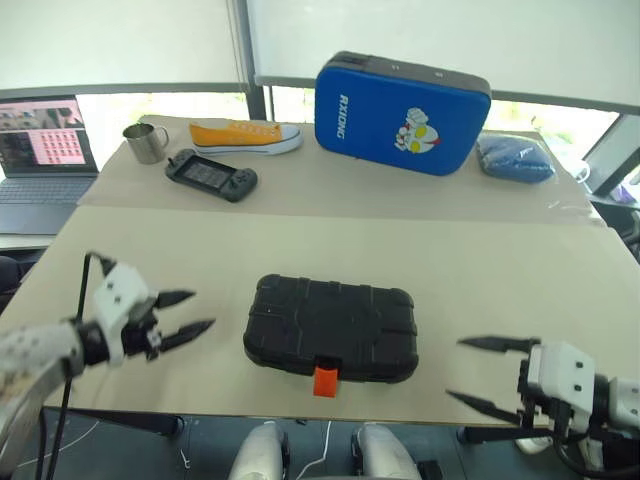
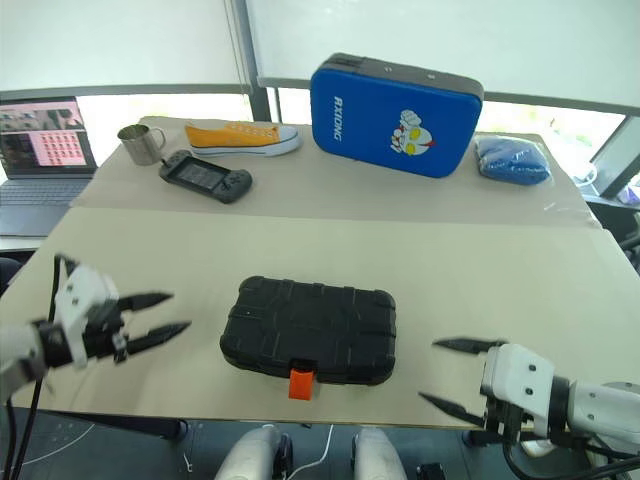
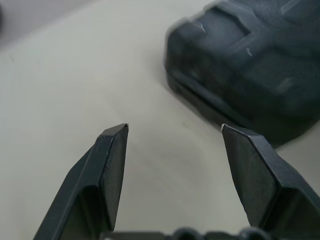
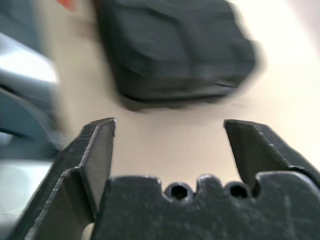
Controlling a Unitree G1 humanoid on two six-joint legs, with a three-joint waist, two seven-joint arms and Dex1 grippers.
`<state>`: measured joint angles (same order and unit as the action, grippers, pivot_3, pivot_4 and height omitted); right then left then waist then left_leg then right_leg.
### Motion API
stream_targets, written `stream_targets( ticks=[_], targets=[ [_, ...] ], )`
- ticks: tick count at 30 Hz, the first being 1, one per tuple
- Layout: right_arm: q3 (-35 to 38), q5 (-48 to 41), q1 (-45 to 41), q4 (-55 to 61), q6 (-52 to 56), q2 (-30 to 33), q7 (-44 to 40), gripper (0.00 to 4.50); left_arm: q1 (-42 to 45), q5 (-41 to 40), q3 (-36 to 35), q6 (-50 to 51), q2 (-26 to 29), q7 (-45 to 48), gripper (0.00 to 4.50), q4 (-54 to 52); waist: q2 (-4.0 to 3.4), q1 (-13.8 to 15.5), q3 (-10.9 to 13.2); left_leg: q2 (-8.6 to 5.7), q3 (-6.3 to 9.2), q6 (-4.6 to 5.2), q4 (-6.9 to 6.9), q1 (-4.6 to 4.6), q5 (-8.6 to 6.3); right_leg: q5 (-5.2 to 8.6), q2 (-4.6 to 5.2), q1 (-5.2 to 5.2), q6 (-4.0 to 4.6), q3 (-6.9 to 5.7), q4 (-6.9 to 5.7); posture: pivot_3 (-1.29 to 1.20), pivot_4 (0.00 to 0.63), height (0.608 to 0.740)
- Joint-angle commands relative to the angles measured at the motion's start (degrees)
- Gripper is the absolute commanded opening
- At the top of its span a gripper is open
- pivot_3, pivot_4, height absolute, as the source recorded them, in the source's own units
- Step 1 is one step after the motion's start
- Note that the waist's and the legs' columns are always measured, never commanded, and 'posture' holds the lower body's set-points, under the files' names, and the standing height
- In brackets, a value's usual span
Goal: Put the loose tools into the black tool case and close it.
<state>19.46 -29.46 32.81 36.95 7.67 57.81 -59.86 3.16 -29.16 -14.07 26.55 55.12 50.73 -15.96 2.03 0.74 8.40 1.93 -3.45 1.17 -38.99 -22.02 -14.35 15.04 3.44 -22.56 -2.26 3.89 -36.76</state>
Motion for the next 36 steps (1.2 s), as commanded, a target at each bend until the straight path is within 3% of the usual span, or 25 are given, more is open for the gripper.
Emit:
stream_targets(
  ticks=[1,7,9,14,18,24,28,32,36],
  targets=[
    [-6.4,1.3,-3.0,2.7,2.9,0.6,-1.1,2.36,13.3,10.0,11.3,-9.3,-3.4,3.7,2.69,14.4,0.14,-0.1,0.0,-0.07,-0.08,-0.01,0.0,0.05,0.01,-0.02,-0.06,0.07,0.02,-0.02,0.05,0.0,0.15,0.739],
    [-17.4,5.9,-13.8,0.3,6.2,-2.6,1.5,0.23,26.6,19.4,22.5,-23.1,-11.1,11.0,0.56,31.3,0.38,-0.8,0.0,-0.12,-0.03,-0.06,-0.02,-0.67,-0.08,-0.46,-0.03,-0.6,-0.04,0.1,0.06,0.0,0.15,0.739],
    [-19.4,6.3,-16.9,-0.4,7.3,-3.7,1.9,0.0,27.6,20.3,24.7,-28.4,-12.8,14.5,0.13,33.0,0.38,-0.8,0.0,-0.12,-0.01,-0.05,-0.03,-0.89,-0.08,-0.48,-0.06,-0.81,-0.04,0.08,0.01,0.0,0.15,0.739],
    [-20.8,9.0,-23.2,-3.1,8.9,-6.1,4.6,0.0,28.9,21.8,26.2,-27.0,-15.6,15.3,0.13,32.1,0.4,-0.6,0.0,-0.11,0.0,-0.05,-0.15,-1.2,-0.08,-0.48,-0.06,-1.03,-0.04,-0.01,-0.04,0.0,0.15,0.739],
    [-20.4,14.0,-30.6,-10.4,8.7,-9.6,9.6,0.0,24.8,18.9,26.6,-22.4,-11.6,23.0,0.13,25.7,0.44,-1.4,0.0,-0.1,0.05,-0.06,-0.21,-1.18,-0.08,-0.61,-0.06,-1.02,-0.11,0.04,-0.07,0.0,0.15,0.739],
    [-19.9,16.1,-33.1,-14.0,8.7,-11.3,11.6,0.0,20.6,17.0,24.4,-18.3,-7.7,26.1,0.13,19.1,0.41,-1.2,0.0,-0.1,0.09,-0.05,-0.21,-1.27,-0.08,-0.6,-0.05,-1.16,-0.11,0.05,-0.16,0.0,0.15,0.739],
    [-18.0,14.2,-30.6,-11.6,9.4,-11.1,10.4,0.0,27.9,18.4,23.5,-17.9,-9.1,24.5,0.13,23.1,0.44,-0.4,0.0,-0.12,0.06,-0.05,-0.32,-1.34,-0.07,-0.6,-0.03,-1.21,-0.11,0.04,-0.24,0.0,0.15,0.739],
    [-13.7,6.1,-28.4,-6.2,13.8,-12.7,10.1,0.0,38.4,13.5,24.6,-8.9,-14.2,26.1,0.13,20.6,0.44,0.1,0.1,-0.11,0.0,-0.01,-0.64,-1.55,-0.09,-0.62,-0.08,-1.2,-0.15,-0.1,-0.27,0.0,0.15,0.739],
    [-13.9,4.1,-26.7,-3.3,15.1,-12.5,9.1,0.0,39.1,14.9,29.2,-8.7,-16.9,28.1,0.13,16.7,0.37,-0.5,0.0,-0.12,0.21,0.12,-0.8,-1.75,-0.17,-0.66,-0.06,-1.33,-0.26,0.01,-0.28,0.0,0.15,0.739]
  ],
)
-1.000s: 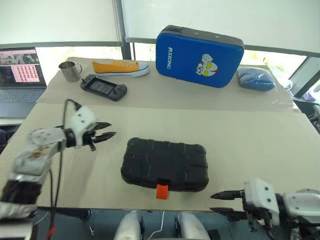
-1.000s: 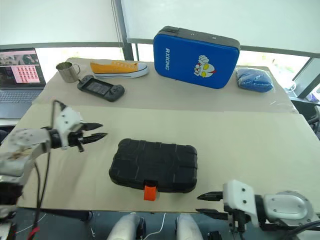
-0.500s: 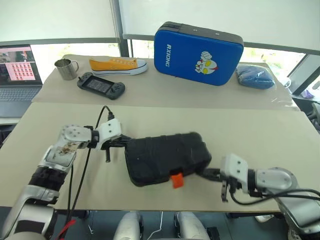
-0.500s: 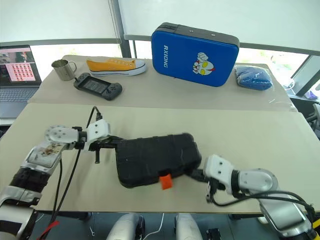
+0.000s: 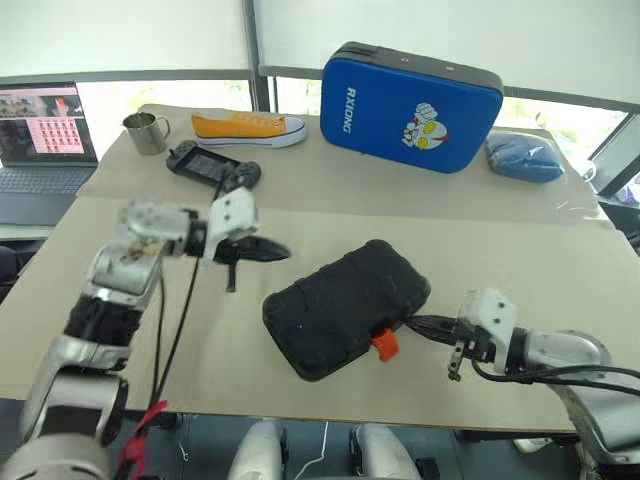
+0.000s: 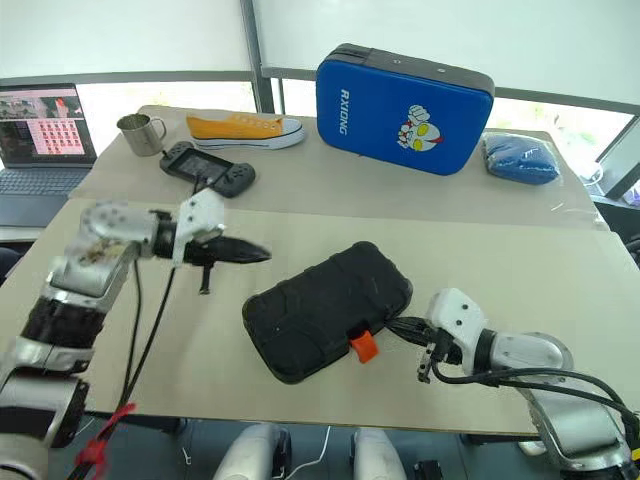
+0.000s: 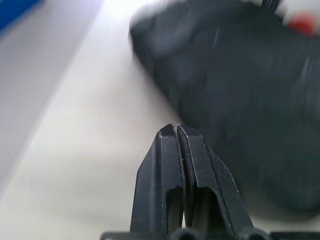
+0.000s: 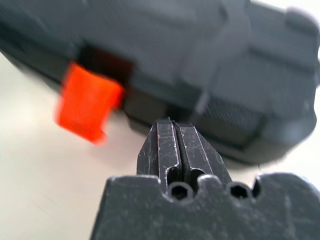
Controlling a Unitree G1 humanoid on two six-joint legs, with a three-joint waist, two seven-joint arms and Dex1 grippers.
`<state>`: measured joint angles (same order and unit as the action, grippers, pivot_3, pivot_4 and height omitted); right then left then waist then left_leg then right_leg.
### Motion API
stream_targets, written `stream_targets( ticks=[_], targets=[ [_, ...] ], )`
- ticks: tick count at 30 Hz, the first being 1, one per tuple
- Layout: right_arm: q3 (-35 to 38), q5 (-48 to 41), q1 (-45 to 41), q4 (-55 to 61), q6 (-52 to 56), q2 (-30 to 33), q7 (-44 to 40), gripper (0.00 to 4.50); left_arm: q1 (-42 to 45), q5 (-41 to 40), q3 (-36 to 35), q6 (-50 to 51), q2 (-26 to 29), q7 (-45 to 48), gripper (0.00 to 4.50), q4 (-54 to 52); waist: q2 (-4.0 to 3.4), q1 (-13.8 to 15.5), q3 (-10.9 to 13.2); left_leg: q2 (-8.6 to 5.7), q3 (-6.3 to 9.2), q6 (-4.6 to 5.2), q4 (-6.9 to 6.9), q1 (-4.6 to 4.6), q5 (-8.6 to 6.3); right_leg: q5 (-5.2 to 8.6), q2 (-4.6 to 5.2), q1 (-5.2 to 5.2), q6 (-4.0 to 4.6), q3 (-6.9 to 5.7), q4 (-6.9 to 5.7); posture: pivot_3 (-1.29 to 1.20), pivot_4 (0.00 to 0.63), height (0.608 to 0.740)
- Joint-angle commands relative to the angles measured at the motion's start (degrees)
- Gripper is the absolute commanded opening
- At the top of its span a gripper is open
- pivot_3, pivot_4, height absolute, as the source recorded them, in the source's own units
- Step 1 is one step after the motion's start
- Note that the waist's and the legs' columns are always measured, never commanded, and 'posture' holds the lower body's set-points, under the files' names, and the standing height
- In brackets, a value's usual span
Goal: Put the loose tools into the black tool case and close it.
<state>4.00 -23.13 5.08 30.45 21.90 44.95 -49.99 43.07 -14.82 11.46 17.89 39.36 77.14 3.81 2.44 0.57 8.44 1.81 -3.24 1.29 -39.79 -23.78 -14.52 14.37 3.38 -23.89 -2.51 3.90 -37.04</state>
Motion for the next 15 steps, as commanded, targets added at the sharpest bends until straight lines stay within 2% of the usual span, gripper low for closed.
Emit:
stream_targets(
  ticks=[1,6,11,15],
  targets=[
    [1.0,-2.2,1.8,3.7,0.6,0.6,-1.2,0.0,-1.4,2.6,6.1,-2.2,-2.1,1.7,0.13,-3.1,-0.05,-0.6,0.0,0.0,0.0,0.02,0.0,0.03,-0.01,0.0,-0.01,0.0,0.0,0.08,0.01,0.0,0.15,0.739],
    [-0.4,-1.7,2.7,4.5,0.4,0.0,-1.1,0.0,-3.6,12.7,14.8,-11.8,-4.4,0.3,0.13,1.1,-0.02,-0.6,0.0,0.01,-0.02,0.03,-0.02,0.02,-0.01,0.0,-0.08,-0.05,0.02,0.06,-0.05,0.0,0.15,0.739],
    [-3.6,0.5,1.8,3.5,0.2,-0.8,-0.3,0.0,-4.5,14.5,15.1,-15.9,-4.3,0.1,0.13,3.2,-0.1,-0.5,-0.1,0.02,-0.09,0.1,0.03,0.69,-0.07,0.02,-0.07,0.7,0.02,0.01,0.15,0.0,0.15,0.739],
    [-8.2,4.8,1.0,1.1,-0.4,-0.4,-0.3,0.0,-4.3,13.5,14.2,-14.6,-4.9,-0.1,0.13,3.1,-0.1,-0.6,-0.1,0.04,-0.08,0.1,0.03,0.79,-0.07,0.02,-0.07,0.77,0.02,0.02,0.12,0.0,0.15,0.739]
  ],
)
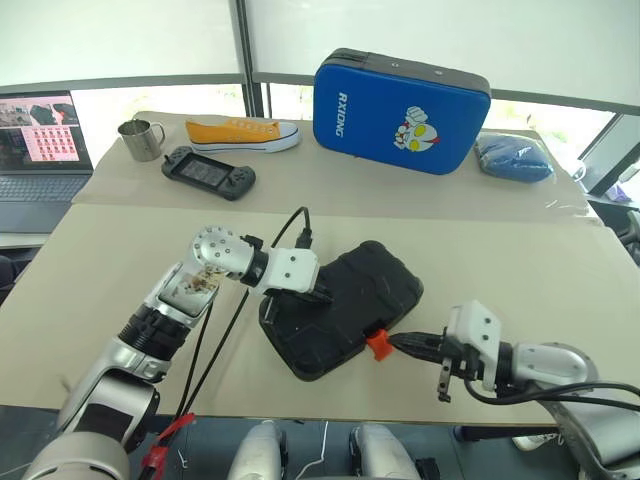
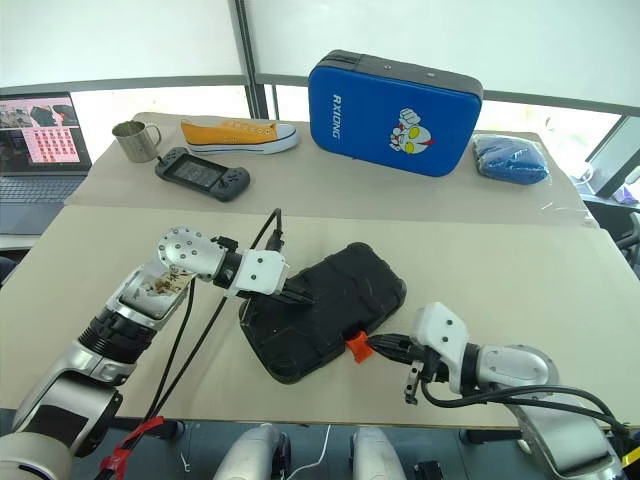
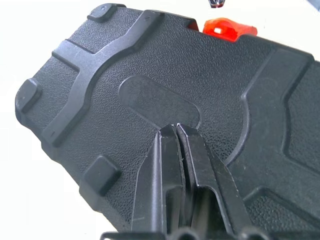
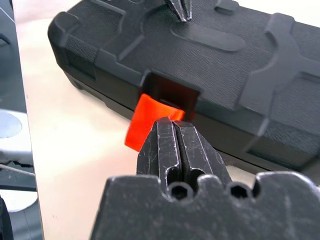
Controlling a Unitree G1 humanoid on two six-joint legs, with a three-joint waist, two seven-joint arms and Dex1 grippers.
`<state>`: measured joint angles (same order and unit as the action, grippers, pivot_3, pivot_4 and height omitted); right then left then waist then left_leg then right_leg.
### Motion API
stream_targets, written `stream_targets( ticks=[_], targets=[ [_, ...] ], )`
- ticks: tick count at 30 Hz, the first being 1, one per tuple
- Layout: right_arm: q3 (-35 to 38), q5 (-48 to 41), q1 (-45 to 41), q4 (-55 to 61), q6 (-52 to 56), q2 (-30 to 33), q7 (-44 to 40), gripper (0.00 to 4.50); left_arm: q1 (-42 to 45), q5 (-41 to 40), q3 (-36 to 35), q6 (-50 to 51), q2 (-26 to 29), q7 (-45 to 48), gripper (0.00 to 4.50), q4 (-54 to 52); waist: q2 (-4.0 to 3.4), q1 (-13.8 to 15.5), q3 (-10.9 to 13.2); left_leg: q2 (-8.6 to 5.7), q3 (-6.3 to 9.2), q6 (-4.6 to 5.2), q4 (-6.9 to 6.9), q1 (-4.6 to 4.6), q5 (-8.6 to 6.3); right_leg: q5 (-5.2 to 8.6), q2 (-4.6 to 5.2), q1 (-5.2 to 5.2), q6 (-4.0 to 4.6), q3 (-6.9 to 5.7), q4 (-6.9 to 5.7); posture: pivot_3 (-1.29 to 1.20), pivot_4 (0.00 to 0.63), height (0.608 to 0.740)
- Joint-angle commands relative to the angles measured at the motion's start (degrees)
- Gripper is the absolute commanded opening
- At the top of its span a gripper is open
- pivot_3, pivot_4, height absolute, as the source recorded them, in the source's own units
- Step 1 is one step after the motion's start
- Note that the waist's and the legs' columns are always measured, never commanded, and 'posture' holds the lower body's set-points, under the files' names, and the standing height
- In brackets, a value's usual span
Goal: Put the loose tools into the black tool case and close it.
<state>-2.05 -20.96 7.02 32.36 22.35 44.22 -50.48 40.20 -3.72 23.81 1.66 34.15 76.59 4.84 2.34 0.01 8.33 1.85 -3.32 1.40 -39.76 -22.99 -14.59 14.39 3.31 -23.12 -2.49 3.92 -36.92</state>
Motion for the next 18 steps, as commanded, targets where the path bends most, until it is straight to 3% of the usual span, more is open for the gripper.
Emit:
stream_targets(
  ticks=[1,18],
  targets=[
    [-2.7,3.2,-1.1,-1.2,-0.8,0.3,0.2,0.0,-1.4,2.4,1.8,1.7,0.3,0.5,0.13,2.0,0.0,0.0,0.0,0.0,0.0,0.0,0.0,0.0,0.0,0.0,0.0,0.0,0.0,0.0,-0.01,0.0,0.15,0.739],
    [-4.7,3.3,-6.6,-6.2,0.3,-7.4,2.9,0.0,-1.2,2.5,1.3,3.1,-0.7,-0.9,0.13,0.7,-0.01,-0.2,0.0,0.0,0.02,0.0,-0.02,0.0,0.0,0.0,-0.01,-0.02,0.0,0.02,-0.06,0.0,0.15,0.739]
  ],
)
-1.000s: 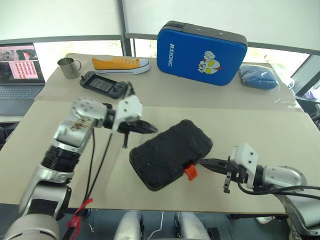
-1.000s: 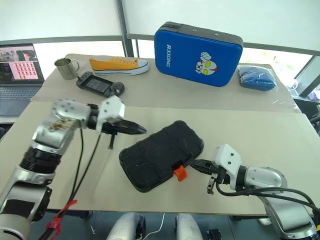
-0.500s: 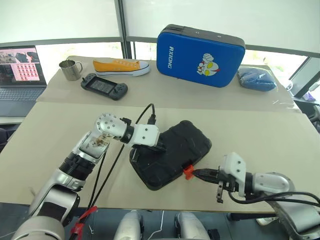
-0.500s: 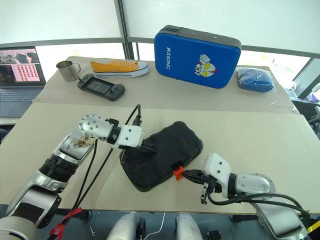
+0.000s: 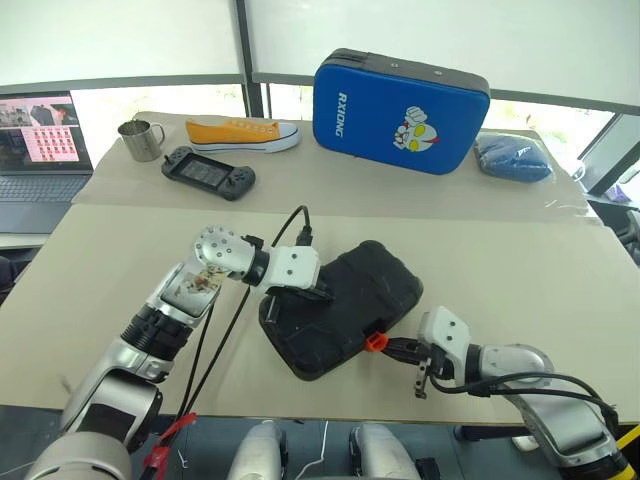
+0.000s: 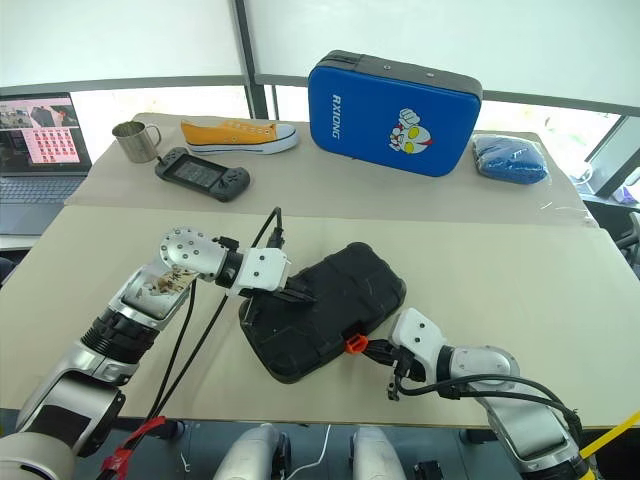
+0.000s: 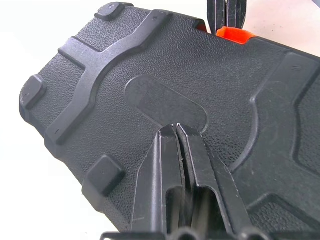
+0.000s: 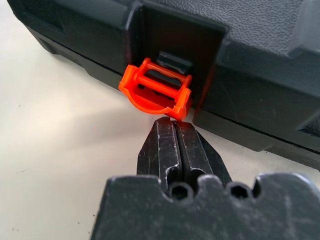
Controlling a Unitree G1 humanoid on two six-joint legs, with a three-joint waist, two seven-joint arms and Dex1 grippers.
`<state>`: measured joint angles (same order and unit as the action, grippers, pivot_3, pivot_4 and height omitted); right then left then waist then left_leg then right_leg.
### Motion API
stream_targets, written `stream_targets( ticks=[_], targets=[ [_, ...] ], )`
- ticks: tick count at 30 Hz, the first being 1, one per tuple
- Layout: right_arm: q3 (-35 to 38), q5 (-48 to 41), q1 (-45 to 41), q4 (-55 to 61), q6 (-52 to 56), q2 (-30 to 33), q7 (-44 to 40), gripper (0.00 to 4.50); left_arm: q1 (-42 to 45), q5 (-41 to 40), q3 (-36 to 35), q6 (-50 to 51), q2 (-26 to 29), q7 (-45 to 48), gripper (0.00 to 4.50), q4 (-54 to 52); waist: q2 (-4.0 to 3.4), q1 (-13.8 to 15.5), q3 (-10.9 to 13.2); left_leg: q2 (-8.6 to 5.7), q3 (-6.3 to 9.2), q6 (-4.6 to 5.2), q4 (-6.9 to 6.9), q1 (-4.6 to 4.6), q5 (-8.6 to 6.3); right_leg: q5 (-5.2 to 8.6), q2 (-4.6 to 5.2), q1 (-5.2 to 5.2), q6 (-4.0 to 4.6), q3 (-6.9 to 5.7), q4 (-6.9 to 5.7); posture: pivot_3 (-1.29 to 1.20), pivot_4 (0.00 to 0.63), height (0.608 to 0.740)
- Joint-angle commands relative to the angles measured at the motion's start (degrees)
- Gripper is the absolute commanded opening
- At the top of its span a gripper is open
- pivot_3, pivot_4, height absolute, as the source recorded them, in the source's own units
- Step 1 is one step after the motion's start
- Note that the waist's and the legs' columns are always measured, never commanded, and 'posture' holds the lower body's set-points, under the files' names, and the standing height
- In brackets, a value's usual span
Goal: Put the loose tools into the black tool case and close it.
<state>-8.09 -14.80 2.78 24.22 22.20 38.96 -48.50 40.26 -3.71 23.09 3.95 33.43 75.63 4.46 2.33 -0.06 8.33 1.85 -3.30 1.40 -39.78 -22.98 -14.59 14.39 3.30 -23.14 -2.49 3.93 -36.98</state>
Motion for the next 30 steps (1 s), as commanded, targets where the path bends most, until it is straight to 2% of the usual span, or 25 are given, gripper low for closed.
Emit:
stream_targets(
  ticks=[1,7,15,21,24,27,30],
  targets=[
    [1.7,-3.9,-2.7,2.7,1.1,-2.8,0.9,0.0,-1.3,2.6,2.2,0.7,-0.2,-0.1,0.13,1.1,0.0,-0.2,0.0,0.0,0.0,0.0,0.0,0.0,0.0,0.0,0.0,-0.01,0.0,0.0,-0.02,0.0,0.15,0.739],
    [6.3,-13.1,-3.6,8.8,8.8,-3.6,0.7,0.0,-1.0,3.2,2.8,0.2,-1.4,-0.7,0.13,1.5,-0.03,-0.7,0.0,0.03,0.13,0.0,0.02,-0.05,0.0,0.0,-0.02,-0.09,0.01,0.01,-0.05,0.0,0.15,0.739],
    [7.2,-14.1,-5.1,8.9,12.5,-3.3,2.6,0.0,-0.8,4.1,3.0,-1.0,-2.7,-1.1,0.13,3.4,-0.04,-0.7,0.0,0.04,0.14,0.0,0.02,0.05,0.0,-0.01,-0.04,-0.01,0.02,0.02,-0.06,0.0,0.15,0.739],
    [7.4,-14.3,-3.2,11.5,12.2,-0.2,1.3,0.0,-0.9,4.1,1.9,-1.0,-2.8,-2.3,0.13,4.3,-0.04,-0.5,0.0,-0.01,0.15,0.0,0.01,-0.04,0.0,-0.01,0.02,-0.02,0.0,0.01,-0.01,0.0,0.15,0.739],
    [11.9,-16.9,-3.4,12.7,12.9,3.2,-0.9,0.0,-1.9,0.5,-1.6,3.3,-1.1,-1.8,0.13,2.7,-0.05,-0.6,0.0,-0.01,0.14,0.0,0.0,0.0,0.0,-0.01,0.02,0.01,-0.01,0.01,-0.02,0.0,0.15,0.739],
    [21.7,-23.2,-2.2,12.8,14.5,12.0,-9.7,0.86,-5.6,-7.1,-9.6,12.2,6.5,1.5,0.86,-2.1,-0.09,-1.2,0.0,0.04,0.14,0.0,0.04,-0.06,0.0,-0.01,0.02,-0.1,-0.01,0.05,-0.02,0.0,0.15,0.739],
    [28.5,-27.8,-1.0,11.2,16.1,17.8,-15.2,1.83,-9.4,-13.0,-15.4,18.3,13.8,4.1,1.91,-6.0,-0.11,-1.9,0.1,0.15,0.19,0.04,0.22,0.07,-0.03,0.05,-0.07,-0.1,0.11,0.03,-0.03,0.0,0.15,0.739]
  ],
)
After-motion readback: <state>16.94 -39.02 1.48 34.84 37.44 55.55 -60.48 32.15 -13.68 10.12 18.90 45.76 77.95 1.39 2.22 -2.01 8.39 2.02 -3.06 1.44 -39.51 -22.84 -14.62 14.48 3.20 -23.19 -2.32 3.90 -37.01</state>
